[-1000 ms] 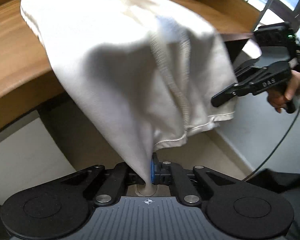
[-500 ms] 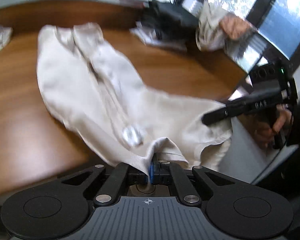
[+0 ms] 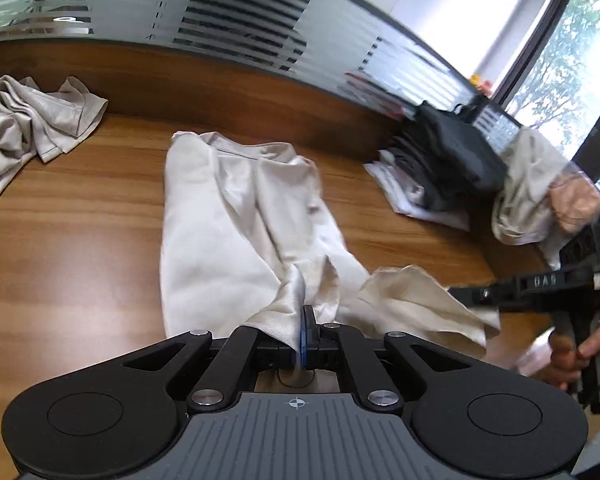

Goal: Fold clothes
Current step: 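Lift the hem end over toward the collar with both tools and release, then pinch the folded end of the shirt again with both tools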

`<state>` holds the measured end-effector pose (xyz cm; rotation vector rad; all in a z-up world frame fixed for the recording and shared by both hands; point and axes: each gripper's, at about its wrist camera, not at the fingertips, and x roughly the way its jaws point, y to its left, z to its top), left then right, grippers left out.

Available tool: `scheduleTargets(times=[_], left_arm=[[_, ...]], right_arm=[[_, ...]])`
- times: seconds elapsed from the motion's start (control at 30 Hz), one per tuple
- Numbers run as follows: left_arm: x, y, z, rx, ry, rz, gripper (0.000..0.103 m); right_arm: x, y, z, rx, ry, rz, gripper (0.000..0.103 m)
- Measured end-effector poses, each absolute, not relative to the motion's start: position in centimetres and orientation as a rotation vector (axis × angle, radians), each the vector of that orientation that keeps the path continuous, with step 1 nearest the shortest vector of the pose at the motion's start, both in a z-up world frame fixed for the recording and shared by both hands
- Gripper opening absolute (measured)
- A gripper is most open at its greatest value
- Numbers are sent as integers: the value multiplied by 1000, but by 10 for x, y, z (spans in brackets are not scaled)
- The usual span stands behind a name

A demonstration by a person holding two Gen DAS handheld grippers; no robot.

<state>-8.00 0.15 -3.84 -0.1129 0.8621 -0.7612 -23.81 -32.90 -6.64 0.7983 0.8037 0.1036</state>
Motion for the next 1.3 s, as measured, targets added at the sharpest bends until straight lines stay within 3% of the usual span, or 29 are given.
scheduleTargets(times=[0.3,0.37,0.43,0.5,0.67,0.8,0.87,1.3], left_arm=[[-4,-12,-80,-109,1014,-741,7],[5,-10,-82,-137,1028,-741,12],[12,-8,-81,-166,1031,-743,17],[17,-7,-81,-188,1037,-742,19],[32,-4,-86,-271,1064,-703,39],[43,-3,-80,-316,1046,-674,50],[48,-2,-74,-326,1021,-663,61],[42,1,-54,-152,999,-667,61]], right_arm=[[-143,-360,-116,850,951,-7,5],[-136,-363,-122,868,965,-20,6],[-132,-366,-126,895,967,-36,14],[-130,-369,-126,921,954,-60,38],[-125,-379,-123,966,906,-123,52],[-117,-385,-119,934,905,-144,53],[-114,-388,-116,907,903,-152,53],[-118,-366,-82,563,927,-106,54]])
